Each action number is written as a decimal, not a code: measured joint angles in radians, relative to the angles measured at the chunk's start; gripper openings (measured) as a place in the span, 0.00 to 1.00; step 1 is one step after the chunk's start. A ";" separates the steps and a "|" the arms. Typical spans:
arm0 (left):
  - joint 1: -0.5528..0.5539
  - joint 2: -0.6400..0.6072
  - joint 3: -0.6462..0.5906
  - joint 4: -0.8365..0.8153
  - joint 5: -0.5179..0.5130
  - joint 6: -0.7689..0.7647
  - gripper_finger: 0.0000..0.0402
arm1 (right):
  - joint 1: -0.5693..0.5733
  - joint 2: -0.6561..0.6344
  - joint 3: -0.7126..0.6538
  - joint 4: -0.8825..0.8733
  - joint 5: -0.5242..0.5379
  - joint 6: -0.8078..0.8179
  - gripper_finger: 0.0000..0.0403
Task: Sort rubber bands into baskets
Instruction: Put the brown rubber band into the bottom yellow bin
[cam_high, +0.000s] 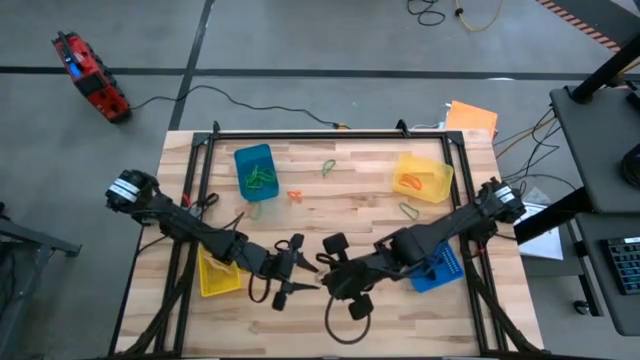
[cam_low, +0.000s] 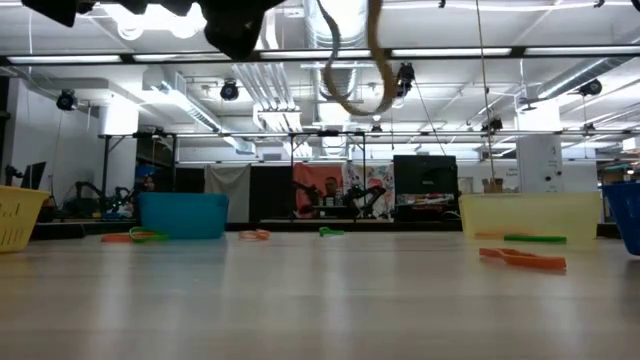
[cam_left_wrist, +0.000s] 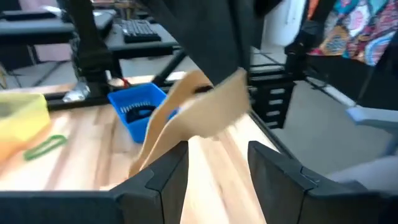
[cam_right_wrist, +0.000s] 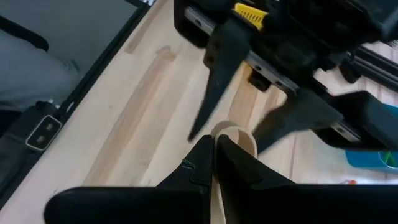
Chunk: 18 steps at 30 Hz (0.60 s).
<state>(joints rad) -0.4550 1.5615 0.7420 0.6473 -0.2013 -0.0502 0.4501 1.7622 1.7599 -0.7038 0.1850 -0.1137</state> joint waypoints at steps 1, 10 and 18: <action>0.003 0.008 0.012 0.001 -0.010 0.009 0.38 | 0.001 0.000 0.000 0.000 0.000 0.000 0.02; 0.016 0.026 0.042 -0.021 -0.129 0.034 0.38 | 0.001 -0.001 0.000 -0.008 -0.001 0.008 0.02; 0.016 0.007 0.034 -0.151 -0.131 0.020 0.38 | 0.001 -0.012 0.000 -0.045 -0.001 0.024 0.02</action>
<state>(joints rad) -0.4385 1.5684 0.7765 0.4965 -0.3321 -0.0306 0.4511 1.7504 1.7599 -0.7487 0.1841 -0.0898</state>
